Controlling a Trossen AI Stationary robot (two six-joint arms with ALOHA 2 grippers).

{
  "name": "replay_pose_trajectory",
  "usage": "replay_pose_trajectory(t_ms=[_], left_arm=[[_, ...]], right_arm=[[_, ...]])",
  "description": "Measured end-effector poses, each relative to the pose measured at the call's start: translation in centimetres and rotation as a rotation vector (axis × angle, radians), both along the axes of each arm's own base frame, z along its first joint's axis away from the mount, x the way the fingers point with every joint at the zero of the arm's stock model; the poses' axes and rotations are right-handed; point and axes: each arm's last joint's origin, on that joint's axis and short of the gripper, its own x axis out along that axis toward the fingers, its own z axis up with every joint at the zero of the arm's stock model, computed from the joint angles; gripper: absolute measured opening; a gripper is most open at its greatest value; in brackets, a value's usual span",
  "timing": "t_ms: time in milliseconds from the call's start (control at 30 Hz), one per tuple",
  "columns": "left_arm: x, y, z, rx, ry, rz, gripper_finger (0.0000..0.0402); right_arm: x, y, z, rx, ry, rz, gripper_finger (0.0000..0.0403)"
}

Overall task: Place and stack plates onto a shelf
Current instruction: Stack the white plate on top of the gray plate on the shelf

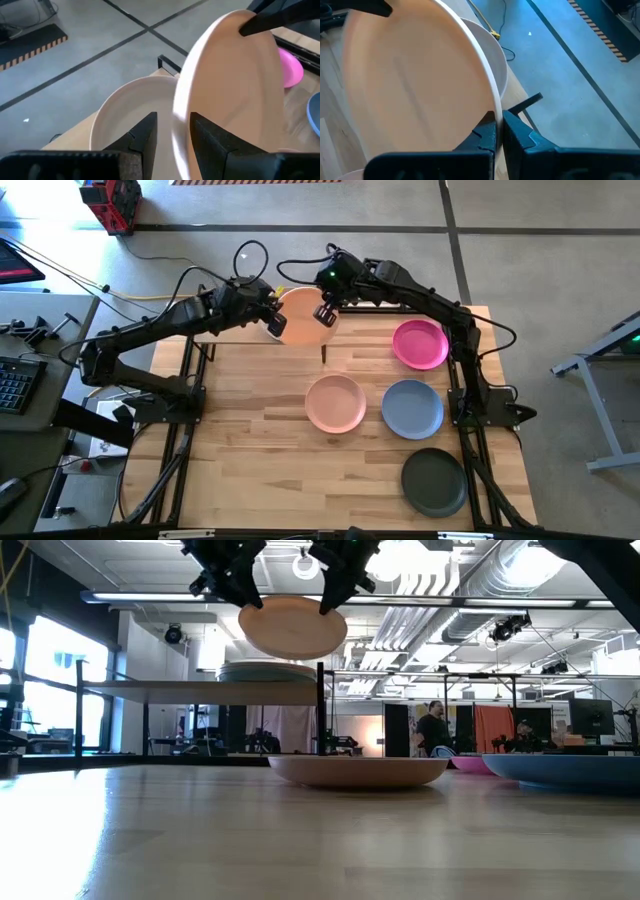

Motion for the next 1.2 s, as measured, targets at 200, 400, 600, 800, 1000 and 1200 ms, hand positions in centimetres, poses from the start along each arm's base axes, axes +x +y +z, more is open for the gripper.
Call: replay_pose_trajectory(t_ms=[200,400,600,800,1000,1200], left_arm=[[-0.08,0.51,-0.16,-0.024,-0.004,-0.011,0.0106],[-0.19,0.8,-0.19,-0.055,-0.019,-0.043,0.0093],[-0.24,0.81,-0.24,-0.064,-0.019,-0.038,0.0034],[-0.31,0.8,-0.39,-0.088,-0.026,-0.011,0.0008],[-0.31,0.78,-0.39,-0.104,-0.041,-0.003,0.0003],[-0.57,0.62,-0.16,-0.11,-0.054,-0.006,0.0002]], right_arm=[[0.02,-0.01,0.01,-0.001,-0.002,0.0,0.0],[0.03,-0.01,0.02,-0.001,-0.004,0.0,0.0],[0.03,-0.01,0.02,-0.001,-0.004,0.0,0.0],[0.06,0.16,0.07,0.041,-0.024,0.032,0.0],[0.06,0.2,0.06,0.048,-0.024,0.045,0.0],[0.1,0.21,0.08,0.048,-0.027,0.051,0.0006]])
